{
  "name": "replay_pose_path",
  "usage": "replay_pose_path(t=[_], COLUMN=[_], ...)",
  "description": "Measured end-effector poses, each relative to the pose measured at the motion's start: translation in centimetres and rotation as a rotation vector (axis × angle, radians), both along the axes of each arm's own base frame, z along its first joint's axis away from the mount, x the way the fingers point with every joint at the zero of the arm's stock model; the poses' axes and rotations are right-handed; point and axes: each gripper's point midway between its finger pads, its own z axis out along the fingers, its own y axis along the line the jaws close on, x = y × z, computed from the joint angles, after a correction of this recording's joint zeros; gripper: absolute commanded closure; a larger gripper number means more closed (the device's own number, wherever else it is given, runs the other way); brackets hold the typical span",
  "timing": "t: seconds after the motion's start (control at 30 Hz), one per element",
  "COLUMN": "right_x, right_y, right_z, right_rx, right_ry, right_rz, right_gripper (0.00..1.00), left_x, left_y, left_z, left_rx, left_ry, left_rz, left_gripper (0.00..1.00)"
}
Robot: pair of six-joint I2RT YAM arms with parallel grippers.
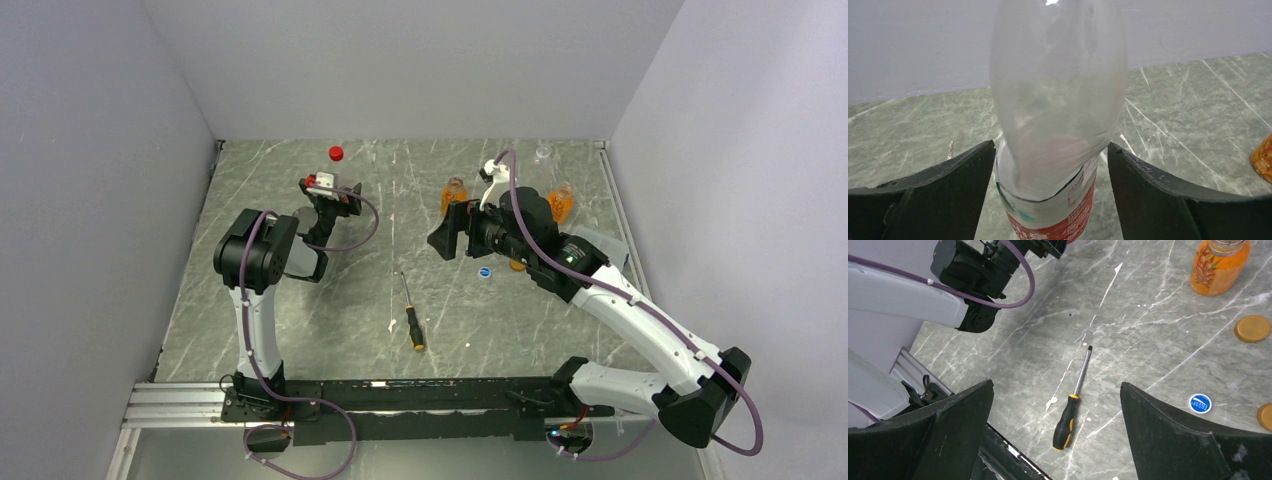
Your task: Screw on the bottle caps
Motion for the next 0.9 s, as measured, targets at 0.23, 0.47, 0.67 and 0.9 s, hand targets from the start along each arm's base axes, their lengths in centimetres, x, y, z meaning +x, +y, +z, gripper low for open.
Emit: replay_pose_path(t=[0.23,0.47,0.67,0.9], right_x=[-0.1,-0.3,-0.5,-0.3], right_y=[0.0,-0.1,-0.9,-2.3], right_z=[0.0,0.2,1.1,1.0], right_rx=[0.001,0.008,0.017,-0.004], right_ry=[0.001,-0.005,-0.025,-0.028], right_rz=[0.004,0.004,-0.022,-0.088], right_gripper=[0.0,0.0,0.0,0.0], left_x=[-0.3,-0.8,-1.7,-3.6], left_y=[0.4,0.6,0.8,1.1], left_z=[-0.2,1.5,4.1,7.8], left_rx=[0.0,-0.005,-0.008,-0.013], left_ry=[0.011,-0.012,-0.023,0.015], left_rz=[0.016,0.021,0.021,0.018], left_gripper=[0.01,0.01,0.01,0.01])
